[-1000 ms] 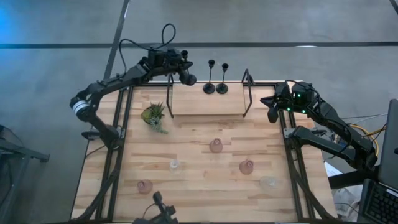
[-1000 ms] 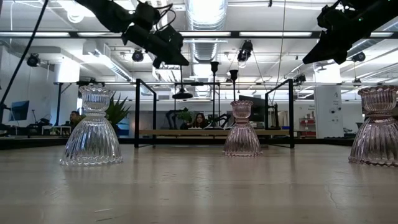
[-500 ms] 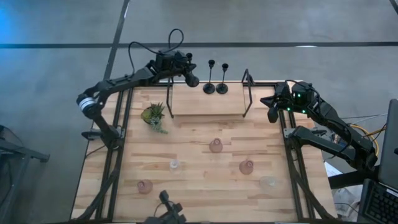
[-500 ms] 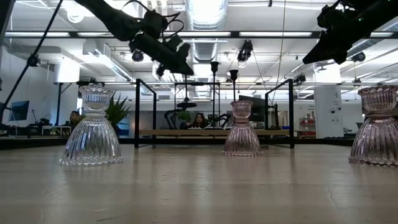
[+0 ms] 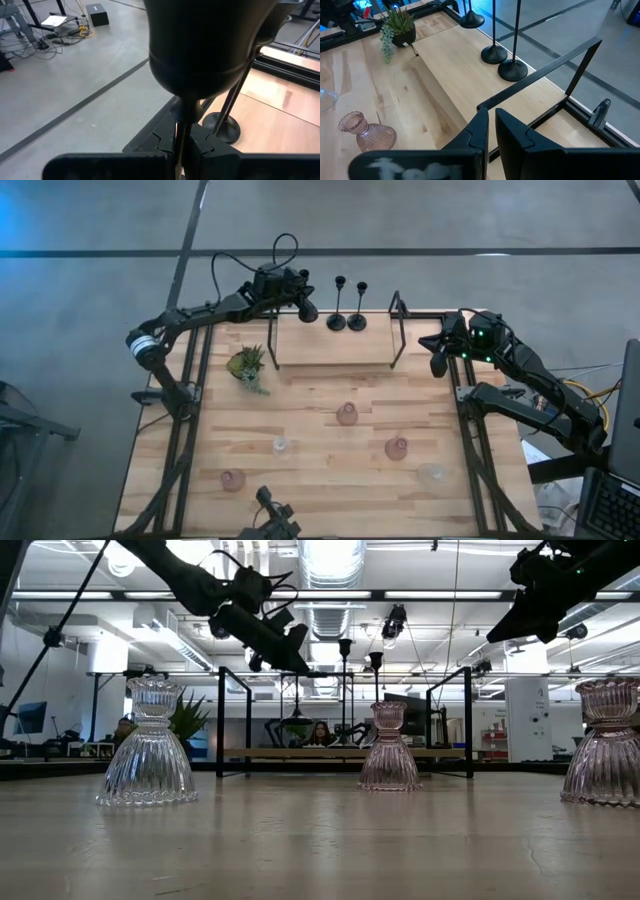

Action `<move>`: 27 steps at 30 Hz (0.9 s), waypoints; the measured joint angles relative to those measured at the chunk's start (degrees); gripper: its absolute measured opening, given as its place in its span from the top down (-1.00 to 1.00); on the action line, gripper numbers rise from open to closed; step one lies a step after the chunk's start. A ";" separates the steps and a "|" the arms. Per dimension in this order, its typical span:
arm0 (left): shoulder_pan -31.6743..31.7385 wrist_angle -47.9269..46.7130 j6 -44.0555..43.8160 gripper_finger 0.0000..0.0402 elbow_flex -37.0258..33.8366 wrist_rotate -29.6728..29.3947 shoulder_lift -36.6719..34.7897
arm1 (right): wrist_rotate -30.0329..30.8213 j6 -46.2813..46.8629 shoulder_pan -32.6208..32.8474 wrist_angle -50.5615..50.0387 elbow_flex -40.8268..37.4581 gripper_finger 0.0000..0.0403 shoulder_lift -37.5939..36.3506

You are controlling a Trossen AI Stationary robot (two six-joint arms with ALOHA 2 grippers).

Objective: Pick & Place candle stick holders
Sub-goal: Put the black candle holder on the shelf aligned with the other black candle holder

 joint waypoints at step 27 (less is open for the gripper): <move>-2.71 7.06 -1.94 0.95 -3.78 -6.49 4.64 | 0.00 0.05 0.01 -0.02 0.00 0.86 0.02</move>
